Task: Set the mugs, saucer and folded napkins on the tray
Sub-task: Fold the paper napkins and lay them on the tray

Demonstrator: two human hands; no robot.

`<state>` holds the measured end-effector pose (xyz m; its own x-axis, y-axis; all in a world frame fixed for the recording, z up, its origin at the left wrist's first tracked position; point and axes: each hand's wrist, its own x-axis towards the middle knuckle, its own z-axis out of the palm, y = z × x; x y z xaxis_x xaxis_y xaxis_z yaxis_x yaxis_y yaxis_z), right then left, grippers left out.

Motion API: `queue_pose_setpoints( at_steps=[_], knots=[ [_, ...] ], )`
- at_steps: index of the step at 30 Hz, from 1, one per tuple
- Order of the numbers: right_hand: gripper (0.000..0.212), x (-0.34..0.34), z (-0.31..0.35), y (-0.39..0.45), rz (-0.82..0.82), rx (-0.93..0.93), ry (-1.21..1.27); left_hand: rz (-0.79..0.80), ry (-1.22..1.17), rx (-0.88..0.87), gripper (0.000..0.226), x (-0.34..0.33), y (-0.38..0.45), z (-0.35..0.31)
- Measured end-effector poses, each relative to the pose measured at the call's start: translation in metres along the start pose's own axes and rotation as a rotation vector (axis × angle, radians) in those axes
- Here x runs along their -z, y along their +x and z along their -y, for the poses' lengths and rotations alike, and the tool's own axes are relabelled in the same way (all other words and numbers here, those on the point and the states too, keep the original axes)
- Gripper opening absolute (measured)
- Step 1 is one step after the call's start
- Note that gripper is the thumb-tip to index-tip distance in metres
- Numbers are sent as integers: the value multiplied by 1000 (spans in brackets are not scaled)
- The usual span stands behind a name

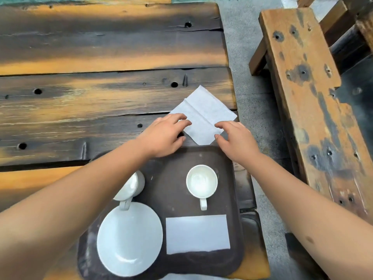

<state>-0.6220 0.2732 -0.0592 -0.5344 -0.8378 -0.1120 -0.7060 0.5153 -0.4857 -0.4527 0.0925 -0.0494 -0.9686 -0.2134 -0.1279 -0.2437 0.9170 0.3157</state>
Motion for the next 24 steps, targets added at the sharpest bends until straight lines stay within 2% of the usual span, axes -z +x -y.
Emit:
queue_pose_setpoints(
  at_steps=[4, 8, 12, 20, 24],
  knots=[
    [43, -27, -32, 35, 98, -78, -115, 96, 36, 1, 50, -25, 35, 35],
    [46, -50, -52, 55, 45, -103, -191, 138, 119, -122, 56, -44, 56, 60],
    [51, -66, -64, 71, -1, -85, -241, 107, 152, -206, 49, -63, 60, 79],
    [64, -73, -72, 86, -19, -87, -219, 40, 152, -224, 50, -74, 60, 90],
    [61, -69, -76, 91, -121, -88, -79, 43, 153, -230, 54, -74, 61, 90]
  ],
)
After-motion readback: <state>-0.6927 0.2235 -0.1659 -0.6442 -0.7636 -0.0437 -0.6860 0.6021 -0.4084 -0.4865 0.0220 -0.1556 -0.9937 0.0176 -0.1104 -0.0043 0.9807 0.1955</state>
